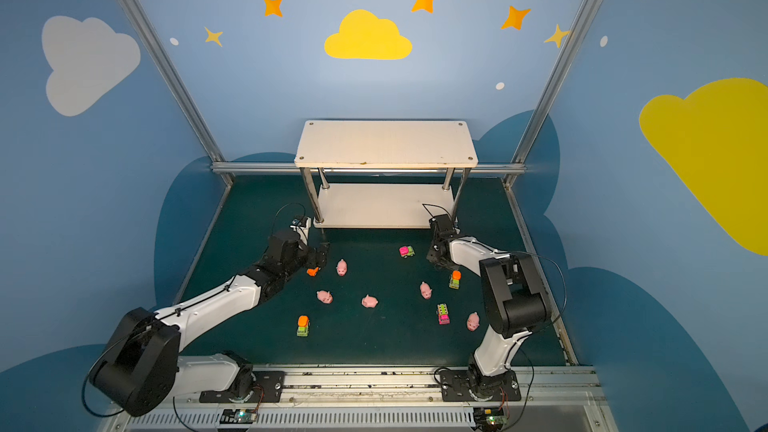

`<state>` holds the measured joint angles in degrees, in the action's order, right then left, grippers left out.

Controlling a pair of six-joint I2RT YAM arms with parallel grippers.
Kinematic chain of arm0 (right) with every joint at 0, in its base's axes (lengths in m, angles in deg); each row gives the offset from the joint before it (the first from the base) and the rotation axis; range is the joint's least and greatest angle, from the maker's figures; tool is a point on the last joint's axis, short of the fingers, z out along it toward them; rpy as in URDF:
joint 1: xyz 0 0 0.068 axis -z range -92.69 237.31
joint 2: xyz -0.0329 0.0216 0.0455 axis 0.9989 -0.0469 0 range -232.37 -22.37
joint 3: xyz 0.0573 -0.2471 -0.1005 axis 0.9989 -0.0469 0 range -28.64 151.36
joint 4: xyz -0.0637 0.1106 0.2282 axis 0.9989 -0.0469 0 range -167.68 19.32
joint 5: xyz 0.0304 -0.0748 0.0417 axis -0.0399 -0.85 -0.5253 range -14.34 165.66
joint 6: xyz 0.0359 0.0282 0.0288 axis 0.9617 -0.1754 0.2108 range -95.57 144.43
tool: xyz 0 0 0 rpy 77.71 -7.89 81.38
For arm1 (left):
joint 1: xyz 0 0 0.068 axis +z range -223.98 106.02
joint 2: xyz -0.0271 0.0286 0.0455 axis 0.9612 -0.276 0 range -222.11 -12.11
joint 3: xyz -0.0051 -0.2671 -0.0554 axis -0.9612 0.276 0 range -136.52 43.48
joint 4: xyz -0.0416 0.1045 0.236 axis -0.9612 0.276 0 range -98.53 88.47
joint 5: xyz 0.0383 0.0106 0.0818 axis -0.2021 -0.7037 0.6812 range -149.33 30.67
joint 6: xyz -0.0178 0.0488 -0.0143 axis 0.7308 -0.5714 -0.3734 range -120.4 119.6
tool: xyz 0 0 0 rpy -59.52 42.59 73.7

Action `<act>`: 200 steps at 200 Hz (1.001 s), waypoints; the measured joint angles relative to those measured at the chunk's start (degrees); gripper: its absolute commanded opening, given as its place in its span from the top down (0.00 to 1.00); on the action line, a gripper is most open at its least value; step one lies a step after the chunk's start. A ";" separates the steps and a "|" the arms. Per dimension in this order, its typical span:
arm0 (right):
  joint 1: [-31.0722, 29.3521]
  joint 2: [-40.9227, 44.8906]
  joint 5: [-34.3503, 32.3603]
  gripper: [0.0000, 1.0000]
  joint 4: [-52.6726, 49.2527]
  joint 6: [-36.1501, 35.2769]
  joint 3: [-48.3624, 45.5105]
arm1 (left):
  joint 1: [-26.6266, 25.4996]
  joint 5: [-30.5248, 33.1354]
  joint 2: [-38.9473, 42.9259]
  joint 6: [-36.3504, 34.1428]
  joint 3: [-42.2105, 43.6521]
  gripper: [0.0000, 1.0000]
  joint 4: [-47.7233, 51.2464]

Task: Place and organize the plastic toys onto the shelf
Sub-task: 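Close the right gripper on the pink pig and lift it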

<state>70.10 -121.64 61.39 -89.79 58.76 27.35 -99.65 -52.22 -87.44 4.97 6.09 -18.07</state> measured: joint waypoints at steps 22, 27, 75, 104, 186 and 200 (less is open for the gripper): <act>0.00 -0.20 0.28 0.69 -0.31 0.00 0.26 | 0.00 -0.85 0.00 0.00 0.00 0.00 0.00; 0.00 -0.20 0.33 0.70 -0.33 0.00 0.28 | 0.00 -1.18 0.02 -0.02 0.00 0.00 0.00; -0.20 -0.20 0.42 0.74 -0.81 0.00 0.35 | -0.22 -7.30 1.22 -0.02 0.00 0.00 0.00; -1.31 0.15 0.20 0.75 -1.97 -0.04 0.35 | -2.32 -10.47 4.02 0.35 0.00 0.00 0.48; -6.36 10.78 -0.26 0.77 -9.38 -1.18 0.33 | -20.65 -6.64 10.88 -0.87 -3.69 0.00 9.14; -6.97 14.19 -0.48 0.77 -11.45 -2.05 0.33 | -22.91 -5.53 12.35 -1.38 -5.05 0.00 10.67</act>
<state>63.13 -107.45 60.91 -101.24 56.70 27.68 -122.56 -57.75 -75.09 3.59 1.04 -7.40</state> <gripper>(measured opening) 0.229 0.998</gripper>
